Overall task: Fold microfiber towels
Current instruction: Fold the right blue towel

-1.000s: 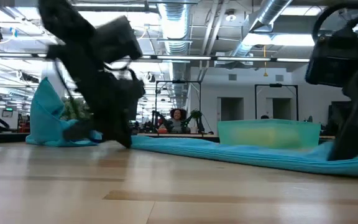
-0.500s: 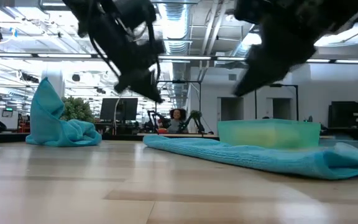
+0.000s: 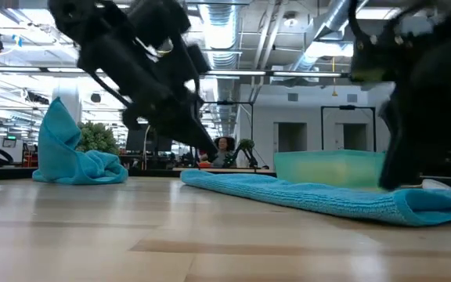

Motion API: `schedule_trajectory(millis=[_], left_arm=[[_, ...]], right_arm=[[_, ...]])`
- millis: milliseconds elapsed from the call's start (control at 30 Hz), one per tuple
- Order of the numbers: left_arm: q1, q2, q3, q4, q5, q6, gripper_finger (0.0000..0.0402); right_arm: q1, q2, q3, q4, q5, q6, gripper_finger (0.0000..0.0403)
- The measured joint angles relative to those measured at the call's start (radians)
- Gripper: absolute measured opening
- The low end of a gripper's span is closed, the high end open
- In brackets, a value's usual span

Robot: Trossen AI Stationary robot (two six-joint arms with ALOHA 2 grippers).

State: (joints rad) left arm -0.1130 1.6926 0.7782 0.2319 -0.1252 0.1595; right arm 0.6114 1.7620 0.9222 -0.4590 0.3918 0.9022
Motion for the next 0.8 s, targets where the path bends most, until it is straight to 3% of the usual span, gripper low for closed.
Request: schedule_trajectory(millis=[267, 400, 500, 600, 800], left_arm=[[-0.197, -0.086, 0.007, -0.010, -0.163, 0.079, 0.0000], [-0.269, -0.127, 0.007, -0.037, -0.166, 0.078, 0.0000], [-0.311, -0.126, 0.007, -0.058, -0.097, 0.067, 0.0006], [-0.352, -0.106, 0.007, -0.053, -0.055, 0.066, 0.0030], [-0.404, -0.041, 0.012, 0.035, -0.086, 0.112, 0.0120]], right_arm=[[-0.014, 0.117, 0.028, 0.307, -0.009, -0.081, 0.0107], [-0.049, 0.126, 0.096, 0.292, -0.077, -0.218, 0.0107], [-0.056, 0.078, 0.142, 0.225, -0.085, -0.322, 0.0107], [-0.043, 0.024, 0.163, 0.173, -0.081, -0.371, 0.0107], [0.044, -0.034, 0.144, 0.148, -0.048, -0.371, 0.0115]])
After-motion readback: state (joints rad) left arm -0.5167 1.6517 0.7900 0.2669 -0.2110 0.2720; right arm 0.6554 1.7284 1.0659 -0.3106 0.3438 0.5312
